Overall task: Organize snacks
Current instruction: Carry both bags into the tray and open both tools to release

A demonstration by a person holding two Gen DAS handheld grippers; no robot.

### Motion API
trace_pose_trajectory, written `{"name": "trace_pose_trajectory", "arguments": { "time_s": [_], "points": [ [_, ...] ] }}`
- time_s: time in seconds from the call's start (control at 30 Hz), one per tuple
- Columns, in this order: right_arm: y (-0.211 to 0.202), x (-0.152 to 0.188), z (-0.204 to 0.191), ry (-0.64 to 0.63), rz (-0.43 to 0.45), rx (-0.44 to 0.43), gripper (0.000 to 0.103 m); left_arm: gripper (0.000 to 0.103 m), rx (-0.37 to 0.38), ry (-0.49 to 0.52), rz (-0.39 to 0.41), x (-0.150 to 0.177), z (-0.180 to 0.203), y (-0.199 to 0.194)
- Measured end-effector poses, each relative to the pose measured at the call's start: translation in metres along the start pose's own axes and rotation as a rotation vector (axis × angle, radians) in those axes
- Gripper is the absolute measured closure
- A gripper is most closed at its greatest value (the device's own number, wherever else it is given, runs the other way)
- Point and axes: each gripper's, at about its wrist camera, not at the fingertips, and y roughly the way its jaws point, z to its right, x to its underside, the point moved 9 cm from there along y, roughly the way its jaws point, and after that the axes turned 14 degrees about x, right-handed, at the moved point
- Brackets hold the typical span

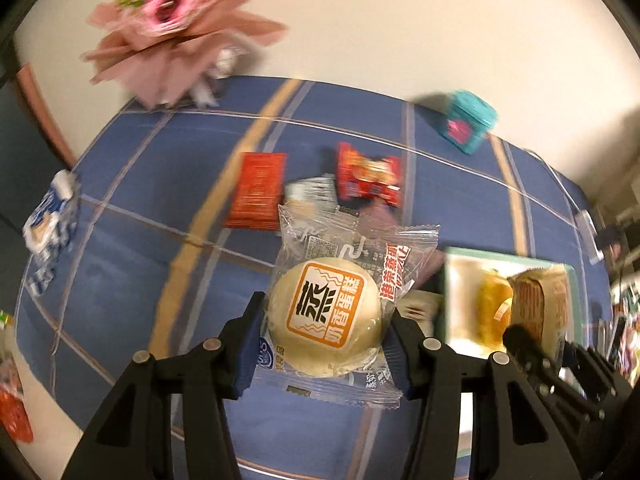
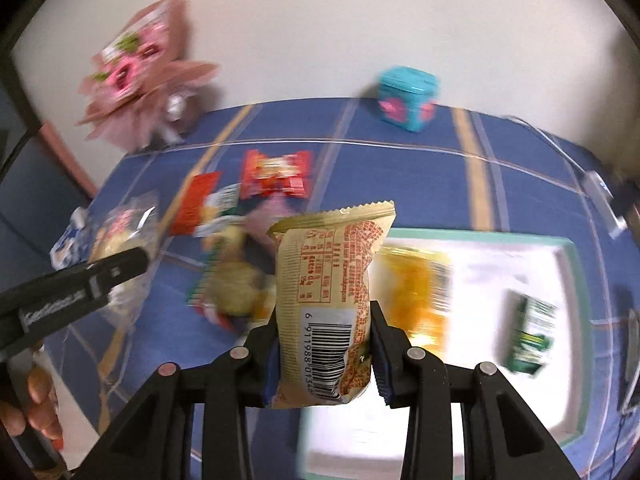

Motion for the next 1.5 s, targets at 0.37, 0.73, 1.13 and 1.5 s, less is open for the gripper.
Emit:
{"name": "trace_pose_trajectory", "arguments": {
  "time_s": [0.37,0.73,1.13,1.5],
  "points": [
    [0.020,0.023,0.121,0.132,-0.048,0.145,0.062,0.048,0.104,0.129,-0.124,0.033,0.100,0.045],
    [0.027,0.048,0.156,0.169,-0.096,0.169,0.061,0.048,0.112,0.156,-0.212,0.065,0.122,0.066],
    [0.031,0.080,0.141,0.151,-0.167,0.160,0.061,0.047,0.088,0.225,-0.295,0.109,0.139,0.080],
    [0.050,0.104,0.140,0.153,-0.260,0.179,0.057,0.046,0.051,0.276,-0.329,0.125,0.150,0.100]
  ]
}}
